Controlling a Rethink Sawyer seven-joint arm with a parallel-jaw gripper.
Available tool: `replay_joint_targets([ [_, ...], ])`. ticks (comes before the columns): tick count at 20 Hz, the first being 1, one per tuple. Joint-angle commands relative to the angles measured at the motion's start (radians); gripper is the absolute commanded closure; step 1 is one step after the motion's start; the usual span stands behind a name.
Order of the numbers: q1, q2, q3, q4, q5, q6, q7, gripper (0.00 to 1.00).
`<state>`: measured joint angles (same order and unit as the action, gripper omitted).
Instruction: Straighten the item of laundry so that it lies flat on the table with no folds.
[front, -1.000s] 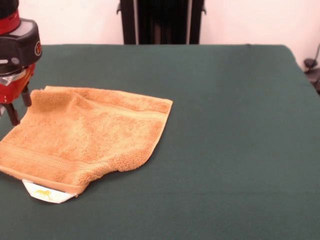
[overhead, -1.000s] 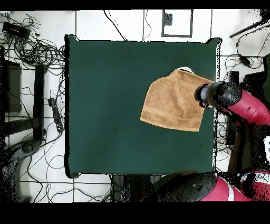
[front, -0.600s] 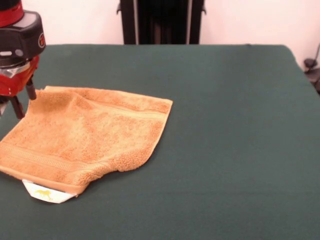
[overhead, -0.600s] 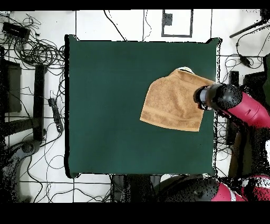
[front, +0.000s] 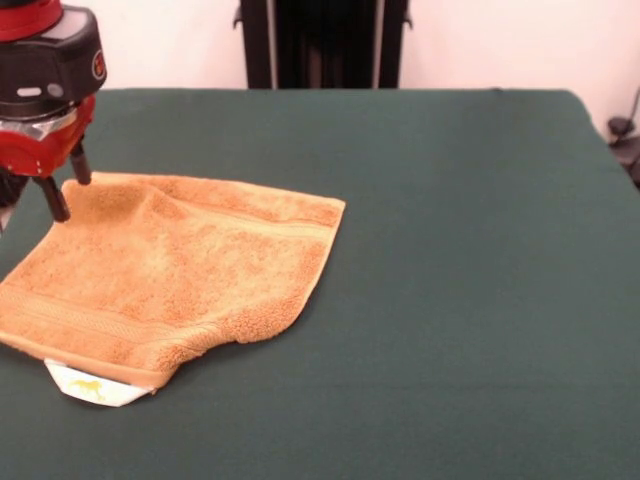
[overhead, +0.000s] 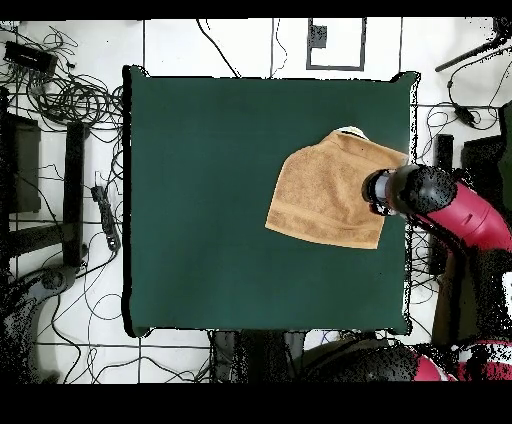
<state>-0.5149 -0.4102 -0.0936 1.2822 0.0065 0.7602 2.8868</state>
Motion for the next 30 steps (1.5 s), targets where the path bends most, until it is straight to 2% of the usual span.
replay_joint_targets([
  [1,0.045,0.029,0.133,0.184,0.042,-0.069,0.009,0.00],
  [13,0.034,0.031,0.143,0.271,0.039,-0.195,0.029,0.00],
  [30,0.046,0.005,0.138,0.288,0.040,-0.159,0.032,0.00],
])
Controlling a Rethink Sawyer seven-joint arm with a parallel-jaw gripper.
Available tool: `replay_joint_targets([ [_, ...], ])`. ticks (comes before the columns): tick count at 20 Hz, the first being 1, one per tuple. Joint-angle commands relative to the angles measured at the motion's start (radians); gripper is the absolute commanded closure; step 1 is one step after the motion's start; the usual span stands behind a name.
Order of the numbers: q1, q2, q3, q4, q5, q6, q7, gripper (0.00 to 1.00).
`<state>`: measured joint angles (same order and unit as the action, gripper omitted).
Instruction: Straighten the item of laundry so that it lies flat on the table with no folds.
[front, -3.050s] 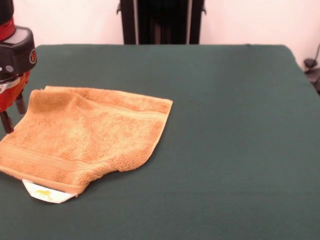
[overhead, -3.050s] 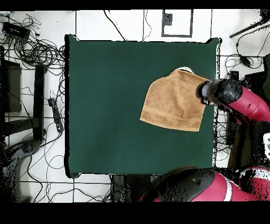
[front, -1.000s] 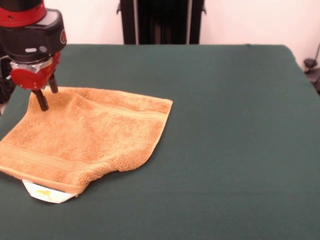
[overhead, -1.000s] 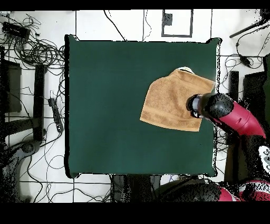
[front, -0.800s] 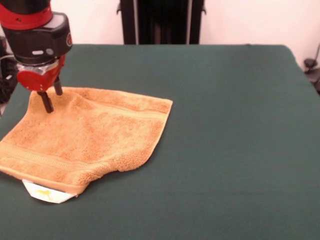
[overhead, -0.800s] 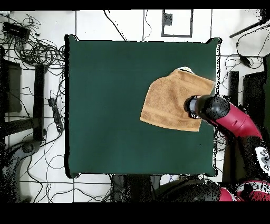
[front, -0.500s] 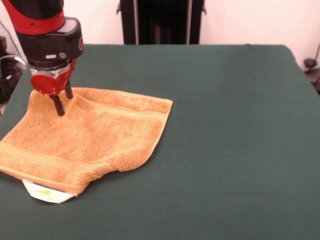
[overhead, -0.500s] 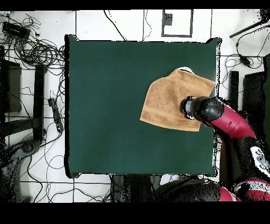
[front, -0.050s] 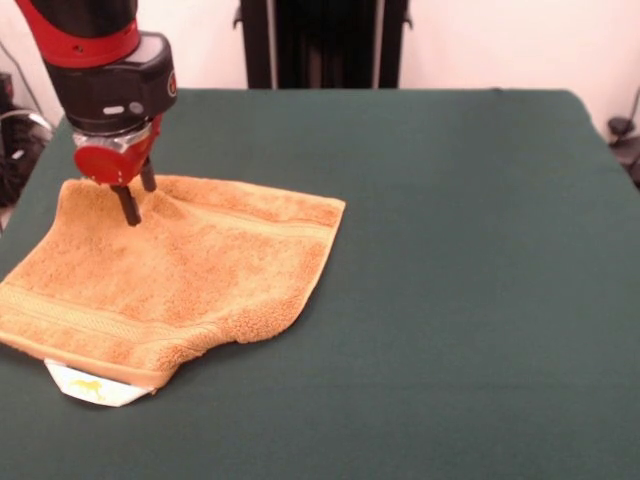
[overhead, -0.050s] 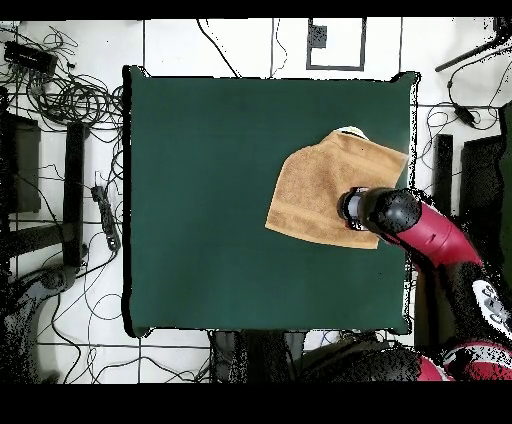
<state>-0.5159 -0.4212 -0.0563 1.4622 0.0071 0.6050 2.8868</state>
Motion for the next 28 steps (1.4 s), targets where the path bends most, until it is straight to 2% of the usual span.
replay_joint_targets([
  [1,0.049,0.016,0.100,0.109,0.040,-0.004,0.035,0.00],
  [13,0.065,-0.041,0.100,0.213,0.059,-0.062,0.079,0.00],
  [19,0.062,-0.014,0.107,0.255,0.056,-0.155,0.094,0.00],
  [28,0.055,-0.013,0.110,0.280,0.062,-0.184,0.086,0.00],
])
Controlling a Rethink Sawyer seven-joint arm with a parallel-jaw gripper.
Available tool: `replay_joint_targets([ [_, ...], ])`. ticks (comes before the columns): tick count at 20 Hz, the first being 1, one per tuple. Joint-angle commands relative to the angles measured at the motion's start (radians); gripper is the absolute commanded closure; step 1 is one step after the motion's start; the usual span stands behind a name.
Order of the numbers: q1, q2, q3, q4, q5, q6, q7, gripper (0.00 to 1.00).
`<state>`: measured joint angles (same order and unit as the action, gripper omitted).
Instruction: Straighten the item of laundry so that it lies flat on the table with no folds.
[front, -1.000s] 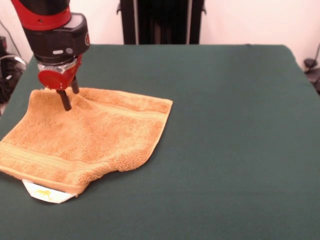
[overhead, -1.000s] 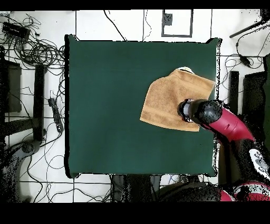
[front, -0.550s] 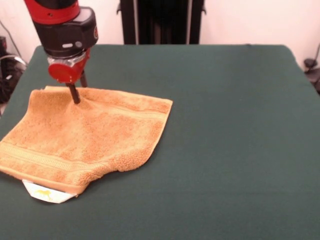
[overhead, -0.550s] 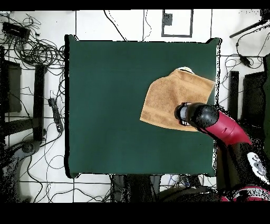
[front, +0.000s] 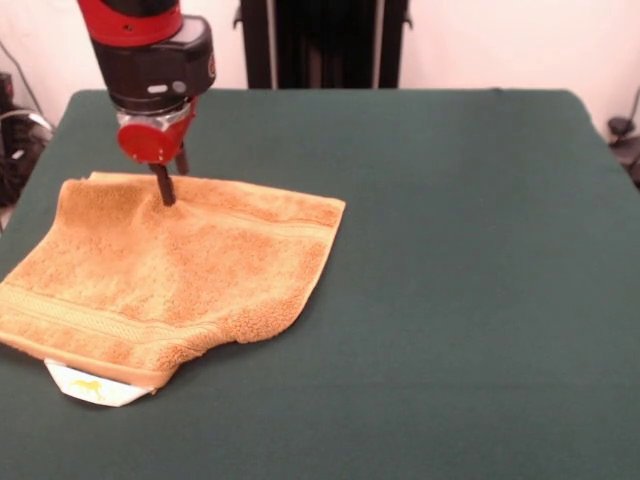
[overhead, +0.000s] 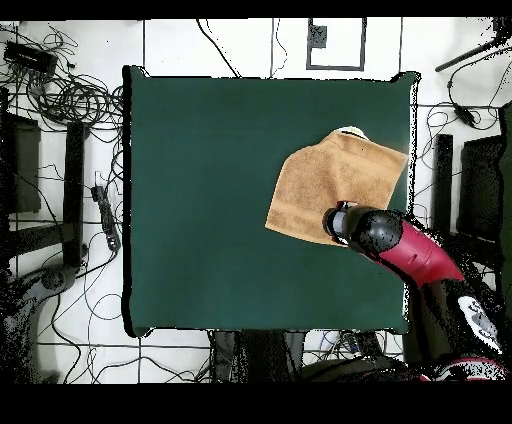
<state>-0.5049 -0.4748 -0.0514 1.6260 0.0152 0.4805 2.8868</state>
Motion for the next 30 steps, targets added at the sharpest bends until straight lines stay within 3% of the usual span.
replay_joint_targets([
  [1,0.044,0.039,0.105,0.122,0.054,-0.063,0.086,0.00],
  [9,0.032,0.014,0.119,0.183,0.059,-0.091,0.086,0.00],
  [15,0.022,0.047,0.120,0.171,0.051,-0.118,0.073,0.00],
  [30,0.000,0.236,0.126,0.062,0.034,-0.260,0.055,0.00],
])
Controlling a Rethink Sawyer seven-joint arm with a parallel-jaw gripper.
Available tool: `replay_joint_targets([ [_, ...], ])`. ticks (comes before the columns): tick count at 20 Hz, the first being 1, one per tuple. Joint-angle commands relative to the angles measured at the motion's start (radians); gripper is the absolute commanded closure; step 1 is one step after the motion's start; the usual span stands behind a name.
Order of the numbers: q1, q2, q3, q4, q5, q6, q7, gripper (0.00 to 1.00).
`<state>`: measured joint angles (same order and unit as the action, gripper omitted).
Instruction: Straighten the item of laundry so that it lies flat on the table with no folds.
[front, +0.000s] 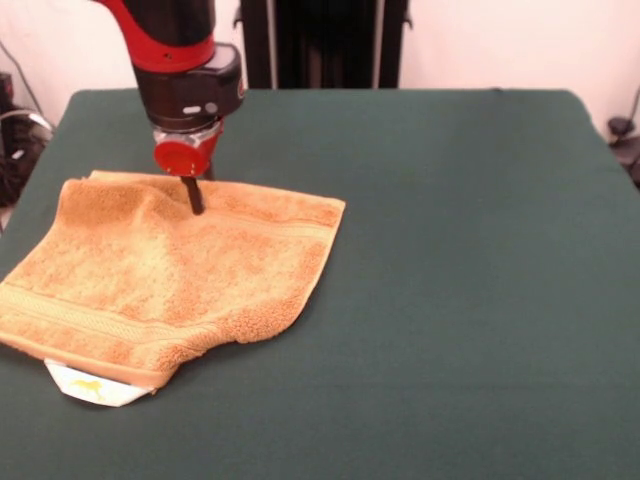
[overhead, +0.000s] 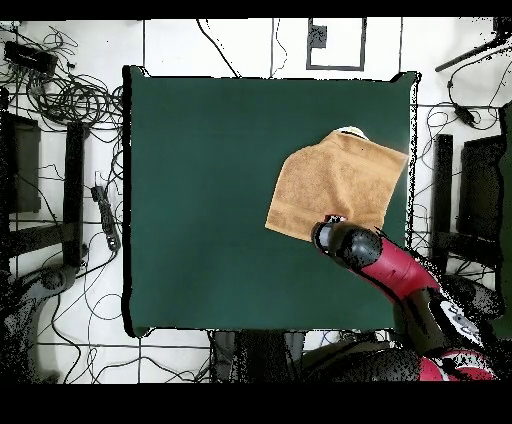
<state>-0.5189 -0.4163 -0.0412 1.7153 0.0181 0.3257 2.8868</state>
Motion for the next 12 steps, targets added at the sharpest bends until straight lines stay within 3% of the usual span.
replay_joint_targets([
  [1,0.013,0.184,0.117,-0.032,0.035,-0.093,0.053,0.00],
  [10,0.000,0.195,0.128,-0.036,0.058,-0.006,0.035,0.00],
  [11,0.012,0.198,0.114,-0.047,0.054,0.010,0.032,1.00],
  [12,0.017,0.199,0.109,-0.052,0.058,0.026,0.035,1.00],
])
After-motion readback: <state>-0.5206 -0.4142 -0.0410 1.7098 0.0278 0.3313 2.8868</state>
